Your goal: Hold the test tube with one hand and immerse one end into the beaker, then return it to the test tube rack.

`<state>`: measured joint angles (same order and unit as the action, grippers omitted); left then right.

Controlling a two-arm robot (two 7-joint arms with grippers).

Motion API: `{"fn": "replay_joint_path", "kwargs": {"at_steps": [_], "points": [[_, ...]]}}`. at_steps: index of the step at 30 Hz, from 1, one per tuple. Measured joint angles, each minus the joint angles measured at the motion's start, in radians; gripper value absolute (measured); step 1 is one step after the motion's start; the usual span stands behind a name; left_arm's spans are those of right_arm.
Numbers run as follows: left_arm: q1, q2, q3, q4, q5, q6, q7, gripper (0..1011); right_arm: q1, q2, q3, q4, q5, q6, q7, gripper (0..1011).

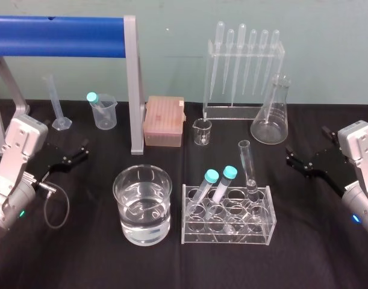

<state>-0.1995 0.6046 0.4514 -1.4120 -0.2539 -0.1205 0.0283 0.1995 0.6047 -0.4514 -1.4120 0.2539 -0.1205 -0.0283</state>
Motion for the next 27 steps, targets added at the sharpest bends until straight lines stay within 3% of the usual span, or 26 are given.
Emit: {"fn": "replay_joint_path", "kwargs": {"at_steps": [27], "points": [[0.000,0.000,0.000,0.000,0.000,0.000,0.000,1000,0.000,0.000,0.000,0.000,0.000,0.000,0.000,1000]]}}
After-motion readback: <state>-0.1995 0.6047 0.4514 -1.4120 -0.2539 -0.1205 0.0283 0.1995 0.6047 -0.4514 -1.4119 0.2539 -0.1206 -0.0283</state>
